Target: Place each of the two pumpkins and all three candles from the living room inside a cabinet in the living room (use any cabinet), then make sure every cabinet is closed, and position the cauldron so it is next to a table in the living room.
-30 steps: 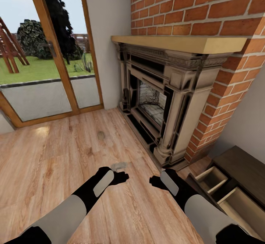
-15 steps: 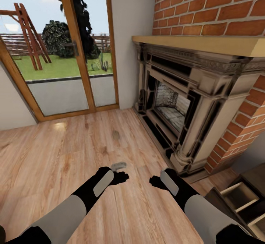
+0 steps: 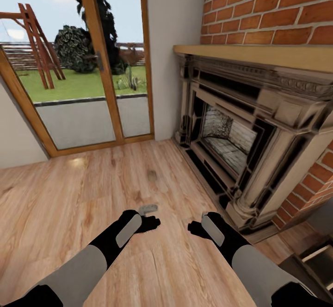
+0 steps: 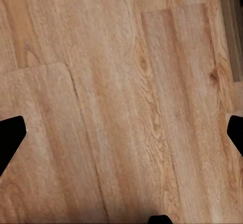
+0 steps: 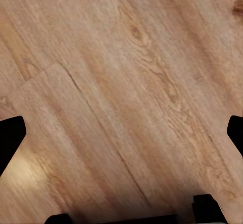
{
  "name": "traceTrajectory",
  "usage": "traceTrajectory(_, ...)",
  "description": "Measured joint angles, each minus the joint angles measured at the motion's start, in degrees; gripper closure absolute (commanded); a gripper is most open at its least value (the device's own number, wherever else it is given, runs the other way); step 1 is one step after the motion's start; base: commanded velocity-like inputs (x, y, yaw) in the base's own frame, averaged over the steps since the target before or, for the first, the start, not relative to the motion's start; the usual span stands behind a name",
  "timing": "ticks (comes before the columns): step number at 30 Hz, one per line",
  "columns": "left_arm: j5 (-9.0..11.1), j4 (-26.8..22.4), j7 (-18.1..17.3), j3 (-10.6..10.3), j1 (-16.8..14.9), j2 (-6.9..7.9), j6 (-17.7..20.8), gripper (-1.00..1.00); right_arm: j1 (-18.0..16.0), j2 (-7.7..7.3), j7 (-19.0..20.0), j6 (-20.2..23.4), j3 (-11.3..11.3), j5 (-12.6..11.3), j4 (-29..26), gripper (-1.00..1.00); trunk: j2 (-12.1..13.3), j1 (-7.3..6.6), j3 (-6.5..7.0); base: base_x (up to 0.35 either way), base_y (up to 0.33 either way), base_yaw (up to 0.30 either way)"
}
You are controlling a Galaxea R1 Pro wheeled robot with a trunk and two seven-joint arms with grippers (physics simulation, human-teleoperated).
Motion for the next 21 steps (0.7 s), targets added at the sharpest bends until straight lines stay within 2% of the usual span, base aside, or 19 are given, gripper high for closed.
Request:
traceTrajectory(15, 0.02, 0.01, 0.00, -0.02, 0.01, 0.08, 0.00, -1.00, -0.01, 0.01, -0.07, -0.01, 0.00, 0.00, 0.02, -1.00, 0.00, 0.00, 0.00, 0.262, 0.232, 0.259)
traceTrajectory(21, -0.22, 0.53, 0.03, -0.12, 0.00, 0.06, -0.01, -1.00, -0.01, 0.01, -0.08, 0.00, -0.02, 0.00, 0.00, -1.00, 0.00, -0.01, 0.00, 0.319, 0.087, 0.076)
